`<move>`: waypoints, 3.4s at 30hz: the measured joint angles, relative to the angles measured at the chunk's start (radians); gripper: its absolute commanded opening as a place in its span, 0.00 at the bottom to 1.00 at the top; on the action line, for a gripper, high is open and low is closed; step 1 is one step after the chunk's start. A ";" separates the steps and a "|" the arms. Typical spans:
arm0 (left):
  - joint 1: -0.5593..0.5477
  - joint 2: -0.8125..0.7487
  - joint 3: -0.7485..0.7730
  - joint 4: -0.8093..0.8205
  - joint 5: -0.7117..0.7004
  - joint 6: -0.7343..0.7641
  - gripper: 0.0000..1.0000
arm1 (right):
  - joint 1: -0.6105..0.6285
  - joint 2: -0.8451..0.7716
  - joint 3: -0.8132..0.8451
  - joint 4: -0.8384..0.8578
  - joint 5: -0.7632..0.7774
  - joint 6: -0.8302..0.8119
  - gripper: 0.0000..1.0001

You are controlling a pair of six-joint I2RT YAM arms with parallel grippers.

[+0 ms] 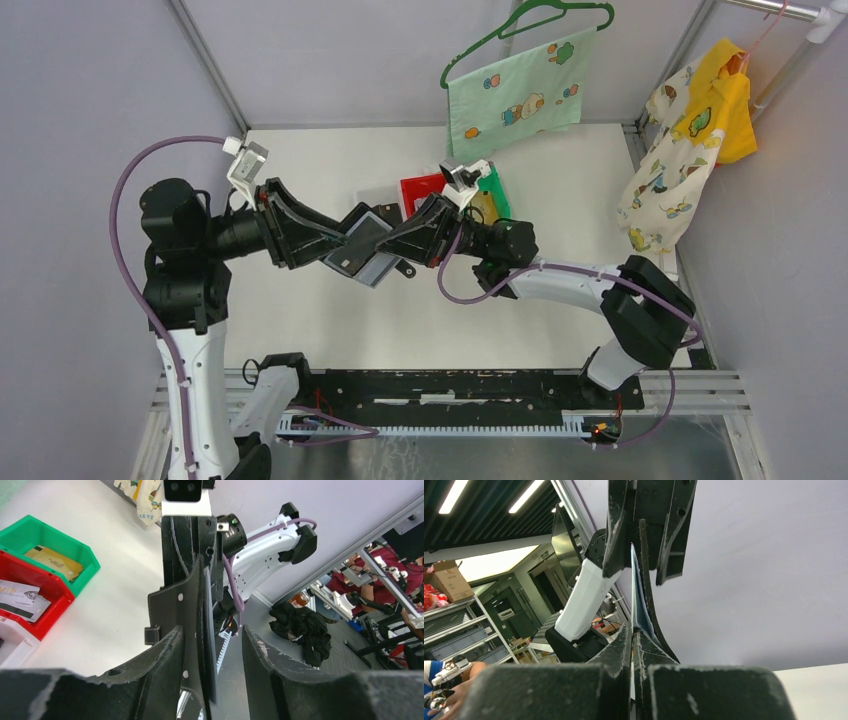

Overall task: Take the credit cards out of the card holder
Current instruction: Remove the credit card from the card holder.

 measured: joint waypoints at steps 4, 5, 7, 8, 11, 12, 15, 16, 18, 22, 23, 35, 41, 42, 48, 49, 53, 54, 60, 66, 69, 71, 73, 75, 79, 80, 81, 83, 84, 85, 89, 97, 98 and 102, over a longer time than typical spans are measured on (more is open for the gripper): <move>0.000 -0.026 -0.025 -0.066 0.004 0.075 0.57 | 0.000 -0.021 0.000 -0.032 0.014 -0.024 0.00; 0.000 -0.030 -0.031 -0.082 0.006 0.091 0.57 | 0.000 -0.027 0.000 -0.043 0.017 -0.033 0.00; 0.000 -0.033 -0.042 -0.111 0.020 0.122 0.58 | 0.000 -0.039 0.000 -0.065 0.028 -0.048 0.00; 0.000 -0.032 -0.046 -0.123 0.024 0.134 0.58 | 0.000 -0.045 0.001 -0.076 0.035 -0.055 0.00; 0.000 -0.031 -0.051 -0.155 0.029 0.161 0.50 | 0.000 -0.053 0.008 -0.103 0.048 -0.076 0.00; 0.000 -0.031 -0.051 -0.161 0.030 0.169 0.45 | 0.000 -0.053 0.012 -0.111 0.053 -0.080 0.00; 0.000 -0.032 -0.051 -0.170 0.038 0.177 0.31 | 0.000 -0.055 0.015 -0.129 0.061 -0.087 0.00; 0.000 -0.031 -0.050 -0.172 0.039 0.179 0.27 | 0.000 -0.055 0.015 -0.130 0.064 -0.090 0.00; 0.000 -0.027 -0.046 -0.177 0.039 0.186 0.22 | 0.002 -0.058 0.013 -0.132 0.071 -0.091 0.00; 0.000 -0.011 -0.027 -0.179 0.040 0.186 0.07 | 0.013 -0.073 -0.013 -0.113 0.094 -0.092 0.04; 0.000 -0.007 -0.026 -0.176 0.040 0.183 0.04 | 0.015 -0.074 -0.020 -0.103 0.101 -0.091 0.09; -0.001 0.010 -0.026 -0.051 0.027 0.041 0.02 | 0.082 -0.027 -0.051 -0.005 0.180 -0.016 0.48; 0.000 -0.011 -0.037 -0.005 0.019 0.012 0.02 | 0.094 -0.006 -0.042 -0.004 0.217 0.002 0.50; 0.000 -0.012 -0.038 -0.002 0.019 0.010 0.02 | 0.095 -0.004 -0.040 -0.004 0.219 0.005 0.50; 0.000 -0.018 -0.041 0.016 0.019 0.000 0.02 | 0.092 0.011 -0.013 0.011 0.234 0.023 0.49; 0.000 -0.019 -0.042 0.018 0.019 0.000 0.02 | 0.092 0.013 -0.006 0.011 0.234 0.025 0.48; 0.001 -0.030 -0.047 0.023 0.019 0.000 0.02 | 0.089 0.013 0.007 0.013 0.232 0.031 0.42; 0.002 -0.030 -0.047 0.022 0.019 0.000 0.02 | 0.088 0.013 0.007 0.013 0.232 0.031 0.40; 0.004 -0.037 -0.047 -0.014 0.018 0.044 0.02 | 0.078 0.013 0.008 0.011 0.229 0.038 0.25; 0.004 -0.035 -0.047 -0.112 0.011 0.133 0.05 | 0.074 0.013 0.018 0.008 0.227 0.043 0.05; 0.004 -0.034 -0.046 -0.154 0.009 0.180 0.15 | 0.072 0.023 0.019 0.001 0.224 0.045 0.00; 0.004 -0.029 -0.045 -0.170 0.002 0.199 0.29 | 0.071 0.029 0.019 0.002 0.224 0.049 0.00; 0.004 -0.019 -0.041 -0.191 0.005 0.210 0.41 | 0.072 0.031 0.019 0.001 0.226 0.050 0.00; 0.003 -0.008 -0.037 -0.212 0.013 0.218 0.44 | 0.072 0.034 0.019 0.002 0.232 0.050 0.00; 0.003 -0.001 -0.036 -0.218 0.022 0.218 0.39 | 0.076 0.037 0.019 0.001 0.240 0.050 0.00; 0.003 -0.001 -0.037 -0.218 0.024 0.217 0.36 | 0.078 0.038 0.019 0.001 0.241 0.049 0.00; 0.003 -0.001 -0.037 -0.217 0.026 0.215 0.34 | 0.080 0.038 0.019 -0.001 0.243 0.049 0.00; 0.003 -0.002 -0.037 -0.212 0.028 0.204 0.32 | 0.083 0.039 0.019 -0.008 0.244 0.048 0.00; 0.003 -0.003 -0.037 -0.204 0.028 0.192 0.31 | 0.084 0.039 0.019 -0.008 0.244 0.048 0.00; 0.003 -0.003 -0.037 -0.194 0.028 0.179 0.30 | 0.085 0.039 0.019 -0.009 0.247 0.048 0.00; 0.004 -0.008 -0.038 -0.125 0.019 0.106 0.23 | 0.090 0.039 0.019 -0.005 0.258 0.048 0.00; 0.004 -0.027 -0.084 0.048 -0.011 -0.077 0.25 | 0.092 0.039 0.007 0.012 0.280 0.031 0.00; 0.004 -0.027 -0.084 0.057 -0.015 -0.091 0.27 | 0.092 0.039 0.005 0.013 0.281 0.030 0.00; 0.004 -0.025 -0.084 0.101 -0.030 -0.137 0.33 | 0.092 0.039 -0.005 0.006 0.281 0.025 0.00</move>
